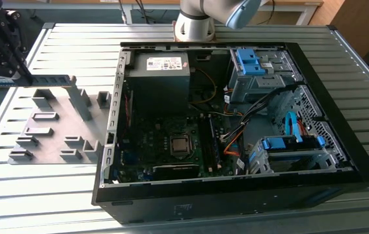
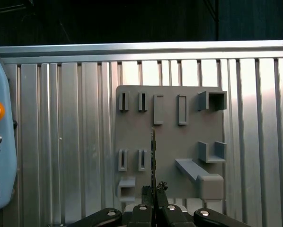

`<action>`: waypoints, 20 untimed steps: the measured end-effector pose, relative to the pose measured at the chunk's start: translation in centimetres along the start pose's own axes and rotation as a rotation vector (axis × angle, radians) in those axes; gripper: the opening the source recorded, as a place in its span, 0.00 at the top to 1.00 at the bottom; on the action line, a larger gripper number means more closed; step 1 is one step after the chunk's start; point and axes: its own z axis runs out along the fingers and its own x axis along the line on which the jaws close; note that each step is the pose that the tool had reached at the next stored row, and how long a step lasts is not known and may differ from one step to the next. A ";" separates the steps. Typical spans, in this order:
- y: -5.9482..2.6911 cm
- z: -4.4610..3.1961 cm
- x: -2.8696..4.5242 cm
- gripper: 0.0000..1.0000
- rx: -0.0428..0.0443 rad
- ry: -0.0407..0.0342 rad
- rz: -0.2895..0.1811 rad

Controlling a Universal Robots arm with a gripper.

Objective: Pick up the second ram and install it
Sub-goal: 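Pick up the second ram and move it above second insertion slot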

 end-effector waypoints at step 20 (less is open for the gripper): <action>-1.11 -0.01 -0.06 0.86 0.0001 0.0000 0.000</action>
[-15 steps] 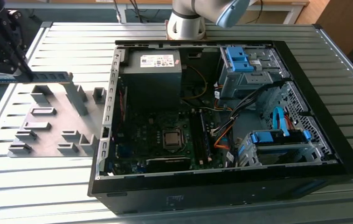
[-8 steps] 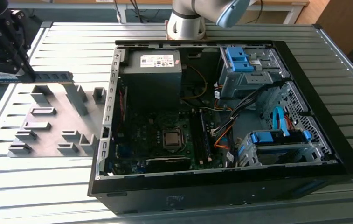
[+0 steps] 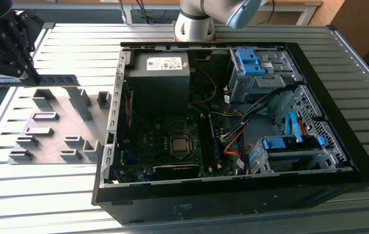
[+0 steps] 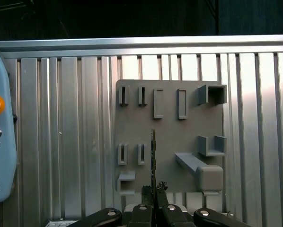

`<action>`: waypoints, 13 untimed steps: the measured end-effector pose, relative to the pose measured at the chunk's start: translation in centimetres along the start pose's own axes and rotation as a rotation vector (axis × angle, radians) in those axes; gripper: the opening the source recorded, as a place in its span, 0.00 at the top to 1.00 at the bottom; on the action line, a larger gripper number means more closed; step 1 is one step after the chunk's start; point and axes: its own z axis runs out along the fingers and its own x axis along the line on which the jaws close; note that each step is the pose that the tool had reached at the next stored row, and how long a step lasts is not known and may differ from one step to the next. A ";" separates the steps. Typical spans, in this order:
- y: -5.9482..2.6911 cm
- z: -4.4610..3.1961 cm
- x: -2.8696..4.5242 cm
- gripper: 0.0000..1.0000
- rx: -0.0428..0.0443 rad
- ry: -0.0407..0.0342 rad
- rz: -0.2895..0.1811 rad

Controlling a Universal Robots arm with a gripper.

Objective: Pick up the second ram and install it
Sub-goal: 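Pick up the second ram and move it above second insertion slot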

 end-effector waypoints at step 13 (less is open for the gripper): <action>-0.57 -0.01 -0.03 0.86 -0.0001 0.0000 0.000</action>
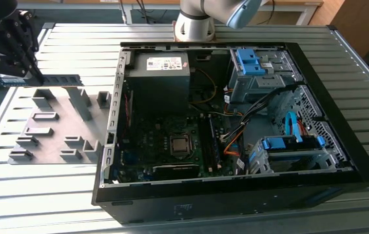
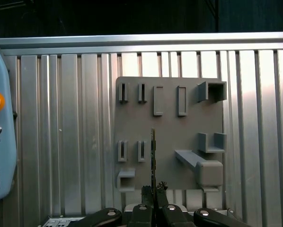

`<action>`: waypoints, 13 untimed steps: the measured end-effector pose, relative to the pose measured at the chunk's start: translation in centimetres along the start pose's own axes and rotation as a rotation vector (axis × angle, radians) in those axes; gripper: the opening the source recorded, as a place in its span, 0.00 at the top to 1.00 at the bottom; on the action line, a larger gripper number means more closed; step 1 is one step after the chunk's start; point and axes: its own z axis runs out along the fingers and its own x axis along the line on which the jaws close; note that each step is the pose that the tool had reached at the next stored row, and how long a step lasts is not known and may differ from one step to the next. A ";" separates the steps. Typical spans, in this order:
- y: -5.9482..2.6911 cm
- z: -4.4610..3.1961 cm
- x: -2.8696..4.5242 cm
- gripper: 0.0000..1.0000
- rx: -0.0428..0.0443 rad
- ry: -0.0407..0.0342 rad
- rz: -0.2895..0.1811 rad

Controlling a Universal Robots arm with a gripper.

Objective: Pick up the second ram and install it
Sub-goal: 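Pick up the second ram and move it above second insertion slot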

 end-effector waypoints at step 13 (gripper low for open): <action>-0.30 0.00 -0.01 0.86 0.0001 -0.0001 0.000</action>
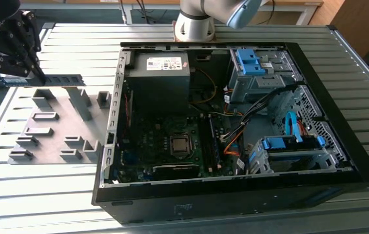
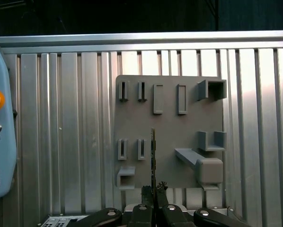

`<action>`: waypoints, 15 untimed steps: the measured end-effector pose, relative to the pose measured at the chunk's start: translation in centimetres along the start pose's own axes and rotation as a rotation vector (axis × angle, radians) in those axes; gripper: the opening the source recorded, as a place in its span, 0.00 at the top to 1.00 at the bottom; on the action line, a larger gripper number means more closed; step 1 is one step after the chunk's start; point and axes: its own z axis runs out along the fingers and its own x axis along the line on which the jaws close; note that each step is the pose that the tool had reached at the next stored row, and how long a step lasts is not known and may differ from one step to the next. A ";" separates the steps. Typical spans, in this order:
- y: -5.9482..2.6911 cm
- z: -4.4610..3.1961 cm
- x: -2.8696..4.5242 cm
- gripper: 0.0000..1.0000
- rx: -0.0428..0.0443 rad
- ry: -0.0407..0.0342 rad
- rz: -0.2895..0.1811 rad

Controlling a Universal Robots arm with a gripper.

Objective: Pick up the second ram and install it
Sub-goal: 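Pick up the second ram and move it above second insertion slot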

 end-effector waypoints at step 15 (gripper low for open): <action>-0.32 -0.01 -0.02 0.86 0.0000 0.0001 0.000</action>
